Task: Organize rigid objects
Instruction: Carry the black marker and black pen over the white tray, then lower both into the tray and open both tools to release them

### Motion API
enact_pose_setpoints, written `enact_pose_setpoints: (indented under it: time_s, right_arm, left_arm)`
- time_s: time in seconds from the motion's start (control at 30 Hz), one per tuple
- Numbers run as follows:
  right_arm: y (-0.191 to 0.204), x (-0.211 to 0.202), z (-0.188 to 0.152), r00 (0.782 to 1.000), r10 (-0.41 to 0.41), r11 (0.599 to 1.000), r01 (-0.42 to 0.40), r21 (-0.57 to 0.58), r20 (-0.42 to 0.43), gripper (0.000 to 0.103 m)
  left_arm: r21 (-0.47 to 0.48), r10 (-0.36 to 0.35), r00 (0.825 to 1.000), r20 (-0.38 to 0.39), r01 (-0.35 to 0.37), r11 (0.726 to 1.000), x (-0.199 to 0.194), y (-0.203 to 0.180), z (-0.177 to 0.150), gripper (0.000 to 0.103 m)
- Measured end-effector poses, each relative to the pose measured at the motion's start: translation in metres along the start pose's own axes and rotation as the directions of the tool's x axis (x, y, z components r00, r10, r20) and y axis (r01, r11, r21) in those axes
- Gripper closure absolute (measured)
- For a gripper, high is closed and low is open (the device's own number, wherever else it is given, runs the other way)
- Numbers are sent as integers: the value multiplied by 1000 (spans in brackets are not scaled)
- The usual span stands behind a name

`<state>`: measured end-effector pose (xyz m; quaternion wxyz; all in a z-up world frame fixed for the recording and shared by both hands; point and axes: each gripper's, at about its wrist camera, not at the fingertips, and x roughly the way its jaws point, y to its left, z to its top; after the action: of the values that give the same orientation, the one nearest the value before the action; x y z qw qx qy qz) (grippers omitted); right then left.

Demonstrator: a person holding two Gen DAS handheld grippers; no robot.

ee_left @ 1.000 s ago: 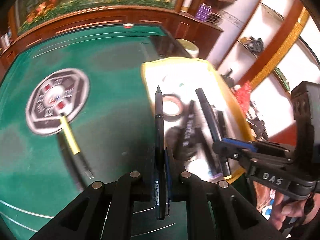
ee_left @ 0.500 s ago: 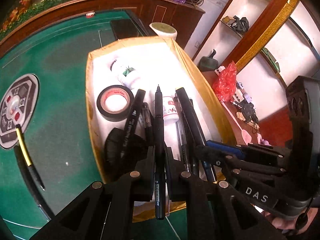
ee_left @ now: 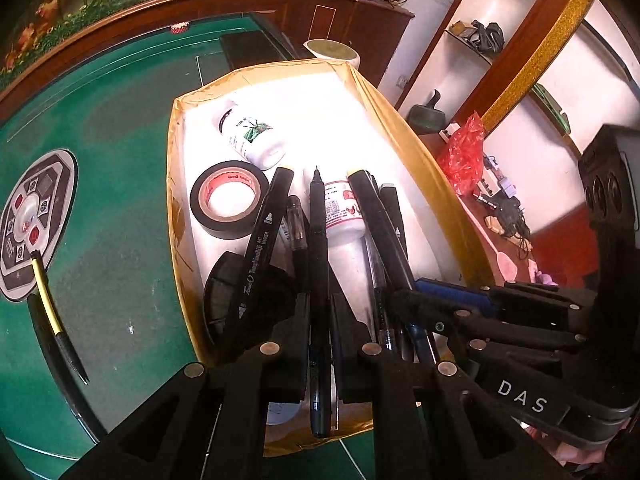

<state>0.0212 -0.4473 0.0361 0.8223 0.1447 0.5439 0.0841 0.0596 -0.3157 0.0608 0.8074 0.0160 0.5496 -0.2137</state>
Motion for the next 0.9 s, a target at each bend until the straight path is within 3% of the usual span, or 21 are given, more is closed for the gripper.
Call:
enact_pose_setpoints:
  time_s: [0.27,0.9]
  right_arm:
    - [-1,2,-1,1000,-8,1000,8,2,0,88]
    - [-2,4,-1,1000,-14,1000,14,1,-1,87]
  left_arm:
    - [45,21,1000,16,-22,999,1,-8,-2,94]
    - [49,32,999,26,-34,998,0,-8,-2,94]
